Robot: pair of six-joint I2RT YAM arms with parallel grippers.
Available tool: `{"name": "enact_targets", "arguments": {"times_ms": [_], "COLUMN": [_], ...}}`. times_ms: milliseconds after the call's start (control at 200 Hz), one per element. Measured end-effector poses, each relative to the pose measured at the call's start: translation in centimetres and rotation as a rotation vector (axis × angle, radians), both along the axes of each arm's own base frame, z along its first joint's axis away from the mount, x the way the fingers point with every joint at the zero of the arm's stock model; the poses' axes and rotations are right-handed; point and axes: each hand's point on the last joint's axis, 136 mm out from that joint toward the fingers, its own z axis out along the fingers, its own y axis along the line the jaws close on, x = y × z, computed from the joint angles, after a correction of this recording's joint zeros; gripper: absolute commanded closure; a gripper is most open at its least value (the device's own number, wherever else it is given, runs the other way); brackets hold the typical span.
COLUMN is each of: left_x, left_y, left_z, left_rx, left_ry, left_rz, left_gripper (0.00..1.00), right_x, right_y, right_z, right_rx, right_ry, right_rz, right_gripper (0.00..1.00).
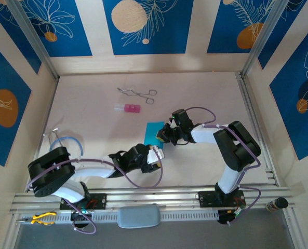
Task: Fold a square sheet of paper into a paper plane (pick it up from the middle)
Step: Fold the triangle a second time at the center of the table.
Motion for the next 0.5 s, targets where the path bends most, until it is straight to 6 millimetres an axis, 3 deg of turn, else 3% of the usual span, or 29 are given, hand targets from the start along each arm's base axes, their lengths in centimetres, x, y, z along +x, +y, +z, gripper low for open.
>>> {"name": "enact_targets", "arguments": {"times_ms": [500], "left_x": [1.9], "left_y": [-0.2], "left_z": [1.0], "left_rx": [0.012], "left_ry": [-0.145], "left_rz": [0.095], "left_gripper": [0.52], "right_x": [-0.1], "right_y": [-0.2], "right_z": [0.0], "right_rx": [-0.004], "right_ry": [0.003], "right_rz": [-0.01], "right_gripper": [0.96]}}
